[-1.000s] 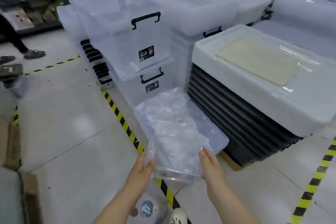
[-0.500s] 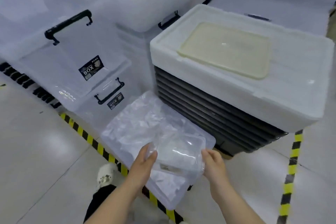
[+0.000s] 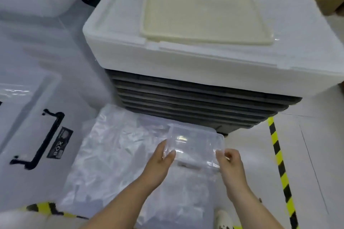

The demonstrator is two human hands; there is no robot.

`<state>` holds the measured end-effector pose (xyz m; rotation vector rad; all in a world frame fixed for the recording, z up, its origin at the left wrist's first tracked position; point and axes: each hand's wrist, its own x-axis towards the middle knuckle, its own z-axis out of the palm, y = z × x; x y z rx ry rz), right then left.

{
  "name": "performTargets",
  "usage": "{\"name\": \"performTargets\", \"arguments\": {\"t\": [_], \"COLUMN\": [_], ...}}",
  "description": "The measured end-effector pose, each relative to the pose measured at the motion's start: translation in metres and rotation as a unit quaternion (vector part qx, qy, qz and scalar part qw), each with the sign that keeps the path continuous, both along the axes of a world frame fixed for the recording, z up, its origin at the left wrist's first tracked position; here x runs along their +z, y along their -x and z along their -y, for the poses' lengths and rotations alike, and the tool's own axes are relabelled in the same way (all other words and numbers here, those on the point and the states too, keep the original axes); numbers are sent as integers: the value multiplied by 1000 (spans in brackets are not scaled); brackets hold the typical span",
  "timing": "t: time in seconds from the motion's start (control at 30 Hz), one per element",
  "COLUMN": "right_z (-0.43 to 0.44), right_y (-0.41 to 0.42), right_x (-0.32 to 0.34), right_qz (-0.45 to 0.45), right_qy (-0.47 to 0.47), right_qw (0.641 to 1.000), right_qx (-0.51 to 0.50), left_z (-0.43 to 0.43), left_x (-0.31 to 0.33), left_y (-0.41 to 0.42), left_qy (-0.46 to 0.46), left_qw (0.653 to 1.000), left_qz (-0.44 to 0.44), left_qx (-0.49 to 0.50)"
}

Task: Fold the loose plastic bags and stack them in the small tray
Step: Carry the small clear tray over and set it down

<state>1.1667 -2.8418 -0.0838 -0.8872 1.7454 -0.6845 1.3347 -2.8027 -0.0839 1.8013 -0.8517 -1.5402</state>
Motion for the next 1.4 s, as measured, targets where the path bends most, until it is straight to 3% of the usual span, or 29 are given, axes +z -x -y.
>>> {"name": "performTargets", "arguments": {"t": [0.23,0.4,0.77,0.97,1.07,1.13,1.27,1.4], "right_z": [48,64,87,81,79,76,72,72], "right_y": [10,18,17,16,14,13,20,23], "right_x": [-131,-191,-242,-248,-245,-243,-236,-228], "right_qz": [-6,11,4,2,-1,-8,-15,-11], "right_qy": [63,96,157,138,138,135,133,124], "right_qw": [997,994,987,990,990,990,990,992], "right_qx": [-45,-46,-34,-41,-43,-45,-41,-25], "left_z": [46,67,77,66,57,50,28,14], "left_x": [-133,-201,-261,-268,-277,-289,-308,-313], "left_y": [13,15,10,9,8,6,2,-3], "left_qy": [40,99,230,229,236,233,159,142], "left_qw": [999,995,972,971,965,944,832,797], "left_qz": [-8,-3,14,28,92,216,466,511], "left_qx": [-11,-14,-36,-57,-61,-92,-256,-288]}}
